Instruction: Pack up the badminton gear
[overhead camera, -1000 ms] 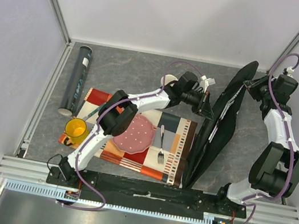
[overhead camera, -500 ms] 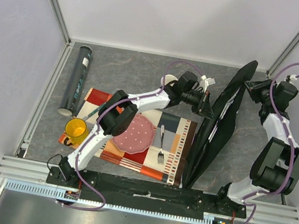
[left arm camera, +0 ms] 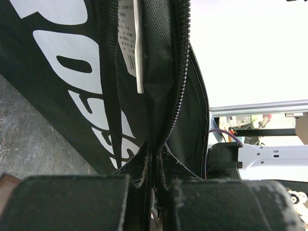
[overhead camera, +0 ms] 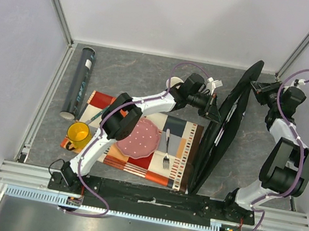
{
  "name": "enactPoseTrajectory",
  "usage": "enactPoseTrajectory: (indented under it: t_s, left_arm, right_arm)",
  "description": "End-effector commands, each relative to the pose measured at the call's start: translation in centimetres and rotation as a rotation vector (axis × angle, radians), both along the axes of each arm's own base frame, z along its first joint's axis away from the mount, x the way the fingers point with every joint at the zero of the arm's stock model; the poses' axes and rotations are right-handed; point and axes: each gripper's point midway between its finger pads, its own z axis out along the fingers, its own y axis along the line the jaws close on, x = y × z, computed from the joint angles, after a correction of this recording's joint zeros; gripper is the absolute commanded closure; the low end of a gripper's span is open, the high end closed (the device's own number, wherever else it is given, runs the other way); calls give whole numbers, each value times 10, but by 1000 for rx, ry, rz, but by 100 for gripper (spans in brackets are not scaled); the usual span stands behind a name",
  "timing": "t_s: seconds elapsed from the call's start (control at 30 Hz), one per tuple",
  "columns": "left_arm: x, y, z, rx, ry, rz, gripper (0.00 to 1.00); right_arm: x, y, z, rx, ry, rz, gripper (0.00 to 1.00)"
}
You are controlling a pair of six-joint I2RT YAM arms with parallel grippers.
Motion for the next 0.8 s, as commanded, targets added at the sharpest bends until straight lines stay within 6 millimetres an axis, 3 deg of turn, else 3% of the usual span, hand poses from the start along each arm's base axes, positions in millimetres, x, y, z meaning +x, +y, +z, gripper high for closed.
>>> enactPoseTrajectory:
  t_s: [0.0, 0.17, 0.2, 0.33, 0.37, 0.5, 0.7, 0.77]
  left_arm:
    - [-5, -4, 34, -60, -30, -34, 98]
    - [-6, -4, 31, -56, -24, -35, 98]
    - [-5, -4, 32, -57, -26, -35, 98]
    - [-4, -4, 31, -53, -25, -28, 98]
    - [-4, -5, 31, -54, -27, -26, 98]
    - [0, -9, 35, -61, -29, -14, 98]
    - [-2, -18, 38, -71, -29, -17, 98]
    - [-3, -19, 37, -69, -28, -20, 98]
  right_arm:
    - [10, -4, 20, -12, -77, 15, 82]
    - [13, -5, 19, -14, -106, 35, 86]
    - [13, -5, 17, -15, -105, 42, 99]
    - [9, -3, 25, -53, -137, 61, 100]
    - [5, -3, 31, -81, -141, 57, 100]
    - [-11, 1, 22, -92, -69, 41, 100]
    - [-44, 26, -5, -36, -18, 43, 100]
    - [-52, 27, -1, -55, -31, 24, 100]
